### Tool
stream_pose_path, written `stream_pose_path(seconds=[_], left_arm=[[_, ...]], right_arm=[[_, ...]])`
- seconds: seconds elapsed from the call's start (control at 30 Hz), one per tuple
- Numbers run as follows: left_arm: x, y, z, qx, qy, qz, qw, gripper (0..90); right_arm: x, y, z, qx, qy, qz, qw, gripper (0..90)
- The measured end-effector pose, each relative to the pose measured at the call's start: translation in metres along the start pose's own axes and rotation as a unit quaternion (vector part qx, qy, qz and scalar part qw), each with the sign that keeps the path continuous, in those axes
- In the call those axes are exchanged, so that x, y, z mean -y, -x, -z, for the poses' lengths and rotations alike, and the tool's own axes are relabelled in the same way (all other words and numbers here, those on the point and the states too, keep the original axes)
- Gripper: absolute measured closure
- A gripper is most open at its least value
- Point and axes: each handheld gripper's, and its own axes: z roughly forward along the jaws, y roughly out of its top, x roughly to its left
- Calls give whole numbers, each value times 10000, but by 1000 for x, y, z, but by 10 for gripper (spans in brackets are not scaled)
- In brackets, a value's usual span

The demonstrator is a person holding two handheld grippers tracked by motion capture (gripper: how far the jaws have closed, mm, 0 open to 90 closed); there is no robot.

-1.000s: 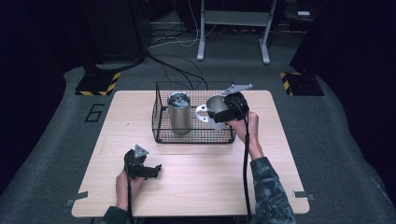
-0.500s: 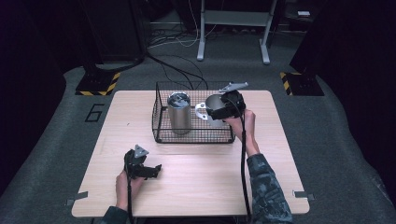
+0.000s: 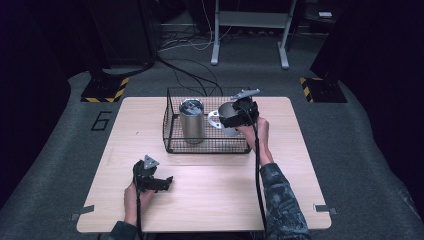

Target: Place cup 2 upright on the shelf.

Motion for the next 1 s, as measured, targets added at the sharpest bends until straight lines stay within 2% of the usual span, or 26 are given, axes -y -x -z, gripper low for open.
stream_pose_path(seconds=[0.43,0.6,1.0], left_arm=[[0,0,0,-2,0,-1,10000,3],[0,0,0,-2,0,-1,10000,3],[0,0,0,-6,4,-6,10000,3]], right_arm=[[4,1,-16,43,-151,-63,9999,62],[7,2,-24,63,-276,-189,9994,61],[12,0,-39,99,-472,-200,9986,61]])
